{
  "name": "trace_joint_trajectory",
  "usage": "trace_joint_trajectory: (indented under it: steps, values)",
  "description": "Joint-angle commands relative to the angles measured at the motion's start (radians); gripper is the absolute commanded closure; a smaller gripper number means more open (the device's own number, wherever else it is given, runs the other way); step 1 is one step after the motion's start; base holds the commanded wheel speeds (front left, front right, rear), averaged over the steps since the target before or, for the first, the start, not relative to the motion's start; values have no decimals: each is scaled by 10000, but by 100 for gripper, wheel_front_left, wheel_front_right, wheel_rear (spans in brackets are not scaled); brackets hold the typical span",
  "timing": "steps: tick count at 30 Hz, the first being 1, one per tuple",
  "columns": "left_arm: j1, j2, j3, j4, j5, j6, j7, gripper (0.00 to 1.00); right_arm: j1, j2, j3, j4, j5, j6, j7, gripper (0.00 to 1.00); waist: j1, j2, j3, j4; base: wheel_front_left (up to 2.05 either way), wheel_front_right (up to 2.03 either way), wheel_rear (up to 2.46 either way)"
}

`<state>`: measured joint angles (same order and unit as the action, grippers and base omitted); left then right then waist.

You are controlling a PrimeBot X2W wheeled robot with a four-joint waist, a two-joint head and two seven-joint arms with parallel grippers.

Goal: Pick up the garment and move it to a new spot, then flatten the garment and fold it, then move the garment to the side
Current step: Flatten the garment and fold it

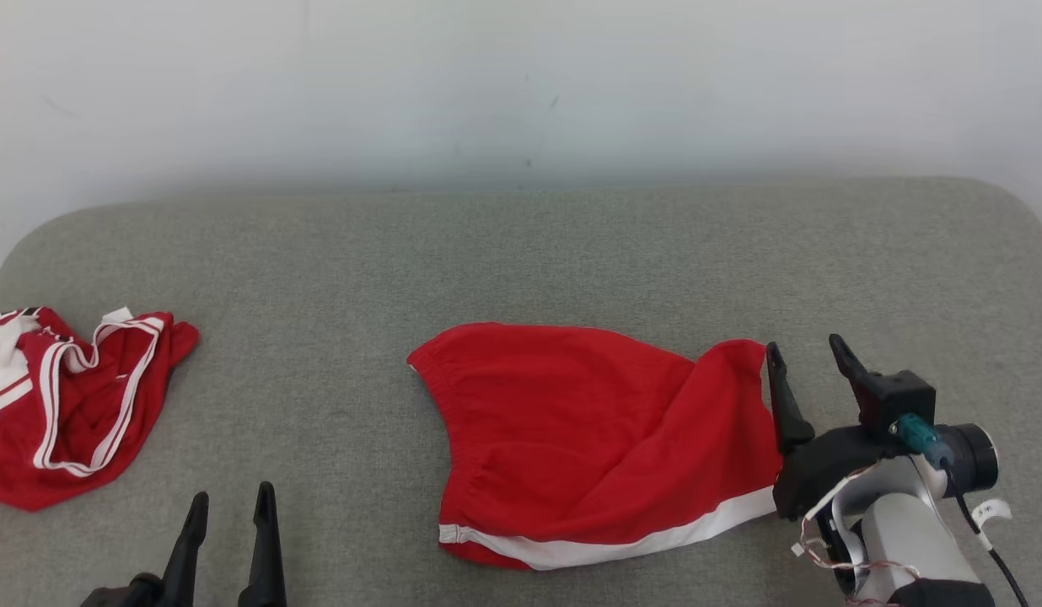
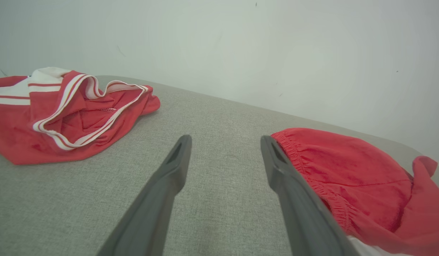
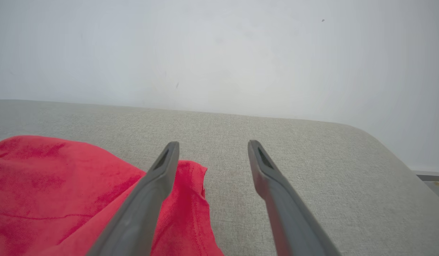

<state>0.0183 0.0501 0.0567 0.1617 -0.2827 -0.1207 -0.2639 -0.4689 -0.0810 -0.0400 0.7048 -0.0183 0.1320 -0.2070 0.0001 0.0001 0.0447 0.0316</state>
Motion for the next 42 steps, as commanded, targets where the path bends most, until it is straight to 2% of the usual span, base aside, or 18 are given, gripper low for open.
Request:
trace_joint_trajectory:
  steps: [1, 9, 15, 29, 42]
  values:
    - [141, 5, 76, 19, -22, 59, -10, 0, 333, -10, 139, -277, -39, -26, -196, 0, -1, -1, -267, -333, 0, 0, 0]
    - [373, 3, 195, 38, 15, 201, -10, 0, 2221, 127, 973, -2550, 344, -26, -575, 0, -1, -1, -622, -877, 0, 0, 0]
    - [576, 3, 244, 57, -12, 312, -8, 0, 3268, 200, 1283, -3528, 408, -26, -573, 0, -1, -1, -866, -1138, 0, 0, 0]
    - [954, 5, 93, 32, 246, 397, -10, 0, 4598, 294, 1348, -3860, 616, -26, -359, 0, -1, -1, -1338, -1224, 0, 0, 0]
    - [1104, 3, -22, -25, 145, 486, -10, 0, 4658, 311, 1239, -4044, 999, -26, -165, 0, -1, -1, -1325, -1226, 0, 0, 0]
